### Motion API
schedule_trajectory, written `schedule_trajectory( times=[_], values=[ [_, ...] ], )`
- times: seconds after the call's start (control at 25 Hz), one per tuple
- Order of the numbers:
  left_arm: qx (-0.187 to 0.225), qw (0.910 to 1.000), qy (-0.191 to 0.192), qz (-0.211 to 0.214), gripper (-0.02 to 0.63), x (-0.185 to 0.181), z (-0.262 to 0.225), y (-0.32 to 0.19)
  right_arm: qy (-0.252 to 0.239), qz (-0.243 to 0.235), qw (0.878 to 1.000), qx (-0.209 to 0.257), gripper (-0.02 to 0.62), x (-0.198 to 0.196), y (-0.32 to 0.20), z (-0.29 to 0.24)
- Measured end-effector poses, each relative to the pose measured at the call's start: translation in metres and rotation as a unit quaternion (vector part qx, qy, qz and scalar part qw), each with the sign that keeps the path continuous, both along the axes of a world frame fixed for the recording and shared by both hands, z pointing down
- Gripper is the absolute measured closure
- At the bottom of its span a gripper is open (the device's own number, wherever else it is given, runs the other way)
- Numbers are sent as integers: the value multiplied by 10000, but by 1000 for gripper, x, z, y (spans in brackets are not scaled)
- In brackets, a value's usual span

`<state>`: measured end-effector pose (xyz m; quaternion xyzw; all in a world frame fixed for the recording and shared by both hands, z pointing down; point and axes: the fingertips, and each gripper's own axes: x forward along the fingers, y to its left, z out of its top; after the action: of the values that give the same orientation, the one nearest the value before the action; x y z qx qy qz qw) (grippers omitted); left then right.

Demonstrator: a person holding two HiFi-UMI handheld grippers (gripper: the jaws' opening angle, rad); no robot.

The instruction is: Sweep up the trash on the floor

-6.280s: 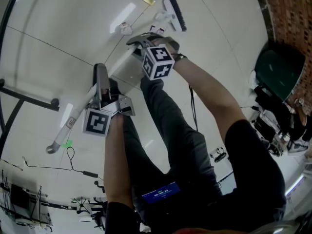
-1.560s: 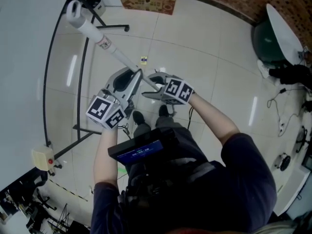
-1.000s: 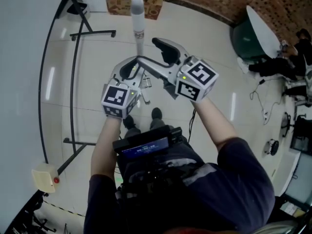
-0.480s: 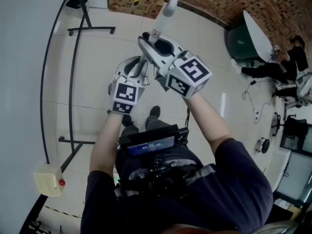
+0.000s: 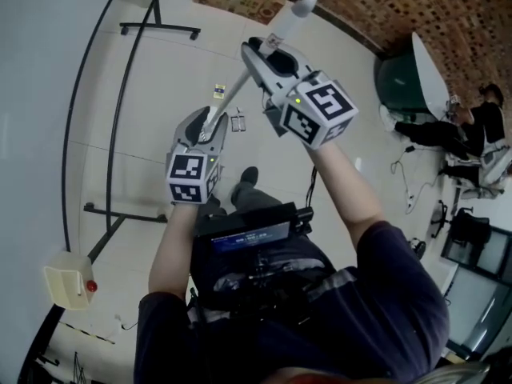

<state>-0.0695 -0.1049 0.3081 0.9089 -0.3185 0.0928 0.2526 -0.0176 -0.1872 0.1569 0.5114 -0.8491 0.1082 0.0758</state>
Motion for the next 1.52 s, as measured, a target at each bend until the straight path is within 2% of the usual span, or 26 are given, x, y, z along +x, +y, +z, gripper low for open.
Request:
schedule_trajectory(
  times=[0.04, 0.08, 0.12, 0.16, 0.2, 0.24, 0.28, 0.32, 0.36, 0.44, 0.52, 0.6, 0.76, 0.88, 0.96, 1.0, 1.04, 1.08, 1.16, 1.2, 1.24, 1.28, 1.32, 1.36, 1.48, 1.52],
  values=[
    [-395, 9982, 458, 15, 457, 3, -1, 10, 58, -39, 10000, -13, 518, -1, 0, 0],
    [-921, 9895, 1112, 61, 457, 11, -1, 20, 124, -80, 9999, -24, 518, -3, -1, -1],
    [-1560, 9681, 1959, 112, 457, 20, 0, 27, 188, -127, 9997, -26, 518, -5, -1, -2],
    [-2227, 9300, 2922, 107, 457, 26, 5, 29, 245, -183, 9995, -13, 518, -9, -1, -3],
    [-2796, 8786, 3872, -20, 457, 26, 13, 25, 295, -244, 9993, 18, 518, -14, -1, -4],
    [-3193, 8227, 4693, -304, 457, 18, 26, 16, 329, -290, 9990, 62, 518, -20, 0, -6],
    [-3438, 7717, 5305, -704, 456, 4, 45, 5, 330, -300, 9989, 116, 518, -24, 1, -8],
    [-3550, 7359, 5658, -1109, 436, -10, 67, -5, 288, -264, 9991, 172, 518, -27, 3, -10],
    [-3550, 7201, 5791, -1416, 431, -21, 86, -12, 208, -191, 9994, 223, 518, -27, 6, -13],
    [-3406, 7174, 5844, -1667, 429, -28, 105, -24, 39, -25, 9995, 301, 518, -22, 11, -22],
    [-3301, 7107, 6003, -1600, 362, -17, 101, -38, -56, 44, 9993, 362, 518, -16, 11, -31],
    [-3322, 6991, 6123, -1613, 297, 1, 100, -56, -151, 43, 9992, 363, 518, -11, 4, -36],
    [-3518, 6523, 6404, -2016, 279, 14, 115, -78, -387, 179, 9988, 238, 518, -4, -3, -34],
    [-3654, 6207, 6661, -1938, 279, 13, 118, -75, -458, 96, 9983, 340, 517, -5, 3, -37],
    [-3757, 6087, 6764, -1753, 279, 17, 116, -69, -450, -108, 9978, 471, 517, -14, 8, -41],
    [-3784, 6105, 6752, -1680, 279, 20, 115, -67, -454, -193, 9976, 493, 517, -17, 9, -41],
    [-3772, 6197, 6681, -1650, 279, 23, 113, -65, -456, -254, 9974, 488, 517, -20, 9, -40],
    [-3710, 6385, 6532, -1673, 279, 24, 112, -64, -462, -284, 9974, 466, 517, -20, 8, -39],
    [-3492, 6977, 6006, -1750, 279, 21, 114, -63, -505, -326, 9973, 433, 517, -17, 9, -38],
    [-3405, 7203, 5786, -1745, 275, 19, 113, -63, -533, -389, 9968, 447, 517, -16, 10, -39],
    [-3349, 7296, 5707, -1730, 275, 17, 110, -63, -564, -488, 9960, 484, 517, -17, 13, -41],
    [-3304, 7281, 5753, -1724, 275, 14, 105, -63, -603, -617, 9948, 538, 517, -19, 17, -44],
    [-3264, 7195, 5887, -1710, 275, 10, 100, -64, -650, -769, 9931, 603, 517, -23, 22, -48],
    [-3244, 7041, 6091, -1671, 277, 6, 94, -66, -696, -943, 9908, 675, 517, -26, 28, -53],
    [-3270, 6346, 6826, -1563, 273, -6, 80, -75, -832, -1426, 9827, 839, 515, -37, 49, -66],
    [-3238, 6223, 6959, -1534, 275, -9, 76, -78, -880, -1519, 9807, 857, 514, -40, 54, -70]
  ],
)
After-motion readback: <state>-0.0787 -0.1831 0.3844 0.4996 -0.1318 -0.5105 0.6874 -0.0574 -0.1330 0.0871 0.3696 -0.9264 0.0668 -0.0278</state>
